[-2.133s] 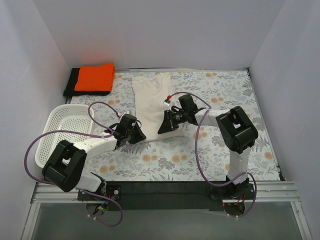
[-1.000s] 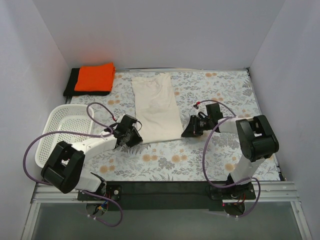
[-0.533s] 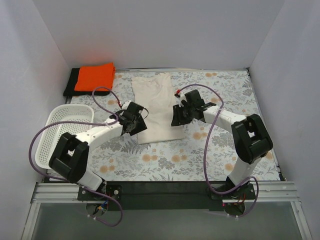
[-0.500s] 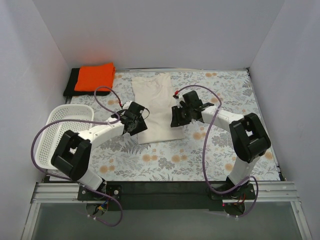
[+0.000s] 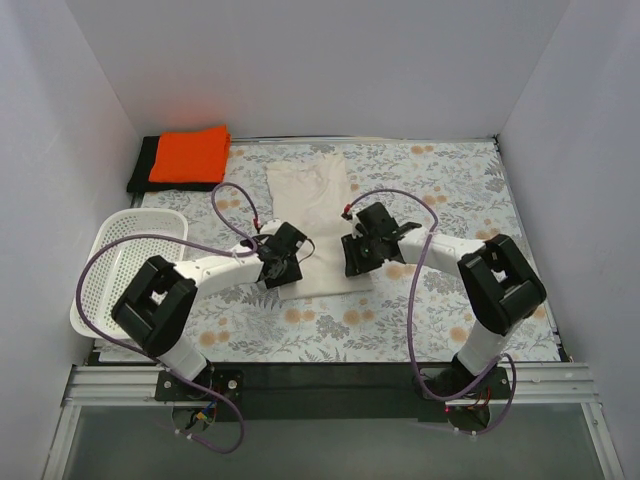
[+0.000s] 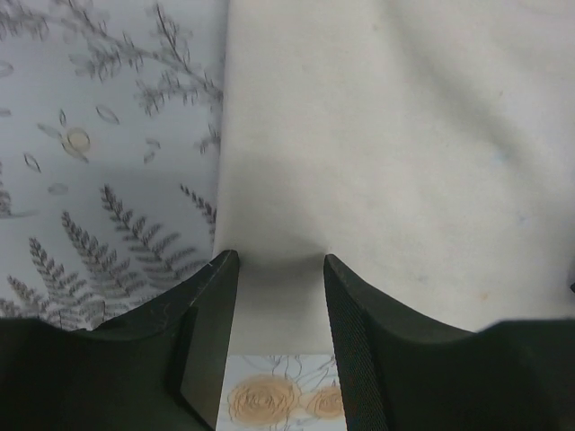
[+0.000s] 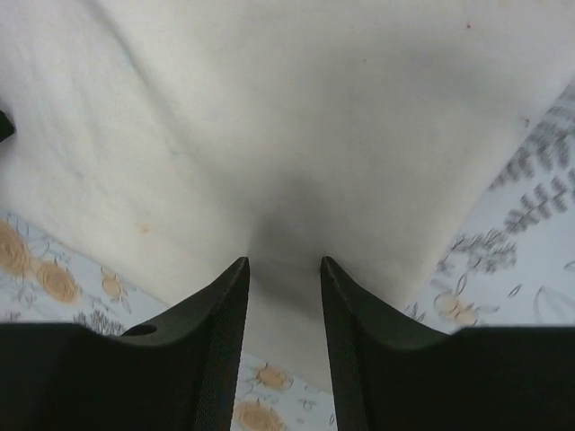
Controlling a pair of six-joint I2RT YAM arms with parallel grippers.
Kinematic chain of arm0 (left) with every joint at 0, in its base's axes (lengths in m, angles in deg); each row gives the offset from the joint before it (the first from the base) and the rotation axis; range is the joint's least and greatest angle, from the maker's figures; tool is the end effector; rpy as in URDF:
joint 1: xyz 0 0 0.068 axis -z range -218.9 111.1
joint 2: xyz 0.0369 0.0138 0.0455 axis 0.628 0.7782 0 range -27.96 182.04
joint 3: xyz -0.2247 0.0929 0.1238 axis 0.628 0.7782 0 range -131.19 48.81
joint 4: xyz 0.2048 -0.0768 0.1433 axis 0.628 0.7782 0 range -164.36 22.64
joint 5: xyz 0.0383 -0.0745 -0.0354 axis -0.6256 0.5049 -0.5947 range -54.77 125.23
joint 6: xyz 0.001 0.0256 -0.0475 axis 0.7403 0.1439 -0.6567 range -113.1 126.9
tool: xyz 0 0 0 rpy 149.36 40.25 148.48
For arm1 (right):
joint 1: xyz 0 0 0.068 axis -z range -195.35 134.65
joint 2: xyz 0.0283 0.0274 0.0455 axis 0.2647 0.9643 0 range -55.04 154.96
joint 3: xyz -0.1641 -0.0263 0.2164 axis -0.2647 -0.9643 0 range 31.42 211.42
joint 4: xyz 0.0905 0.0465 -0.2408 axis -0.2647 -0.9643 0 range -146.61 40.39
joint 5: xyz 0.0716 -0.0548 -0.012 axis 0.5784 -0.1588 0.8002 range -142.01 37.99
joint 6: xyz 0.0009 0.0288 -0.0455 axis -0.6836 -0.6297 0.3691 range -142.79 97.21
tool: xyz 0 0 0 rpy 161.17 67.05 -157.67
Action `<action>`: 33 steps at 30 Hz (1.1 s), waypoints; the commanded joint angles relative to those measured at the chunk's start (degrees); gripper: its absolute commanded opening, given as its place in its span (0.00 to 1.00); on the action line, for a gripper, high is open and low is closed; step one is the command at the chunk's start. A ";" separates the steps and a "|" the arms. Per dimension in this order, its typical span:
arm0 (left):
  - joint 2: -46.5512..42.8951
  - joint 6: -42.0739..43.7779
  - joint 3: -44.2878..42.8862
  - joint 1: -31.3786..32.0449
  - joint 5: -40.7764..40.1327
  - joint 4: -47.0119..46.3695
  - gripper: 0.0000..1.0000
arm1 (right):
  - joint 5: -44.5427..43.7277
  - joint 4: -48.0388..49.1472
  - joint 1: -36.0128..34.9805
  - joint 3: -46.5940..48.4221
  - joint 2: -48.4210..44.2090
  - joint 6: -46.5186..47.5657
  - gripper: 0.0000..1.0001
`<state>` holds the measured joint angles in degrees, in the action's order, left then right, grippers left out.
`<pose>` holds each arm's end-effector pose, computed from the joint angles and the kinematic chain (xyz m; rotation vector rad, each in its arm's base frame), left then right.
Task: Fold and stack the t-shirts
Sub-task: Fold the tshirt
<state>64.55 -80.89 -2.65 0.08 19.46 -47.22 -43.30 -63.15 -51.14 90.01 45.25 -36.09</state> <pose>0.2362 -0.1787 0.1611 -1.1865 2.4402 -0.2989 0.2826 0.2104 0.1654 -0.5685 2.5412 0.5189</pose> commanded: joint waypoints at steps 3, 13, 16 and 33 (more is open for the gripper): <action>-3.46 -7.99 5.14 8.64 5.40 15.66 0.44 | -0.98 -15.46 -5.68 -10.85 -5.97 -3.48 0.39; -13.48 -18.11 -0.84 12.61 -1.11 31.40 0.63 | -2.81 -23.02 -8.07 -6.82 -18.80 -8.92 0.54; -14.99 -20.58 1.97 12.87 0.65 29.13 0.66 | -5.45 -23.11 -8.07 -9.10 -22.24 -12.61 0.60; -11.04 -25.15 7.87 16.73 3.47 18.39 0.56 | -7.04 -18.28 -8.07 -17.72 -27.25 -19.57 0.55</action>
<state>52.94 -104.23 4.63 15.60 22.72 -26.74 -49.75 -83.56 -59.25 73.13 19.19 -53.68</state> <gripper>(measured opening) 0.570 0.548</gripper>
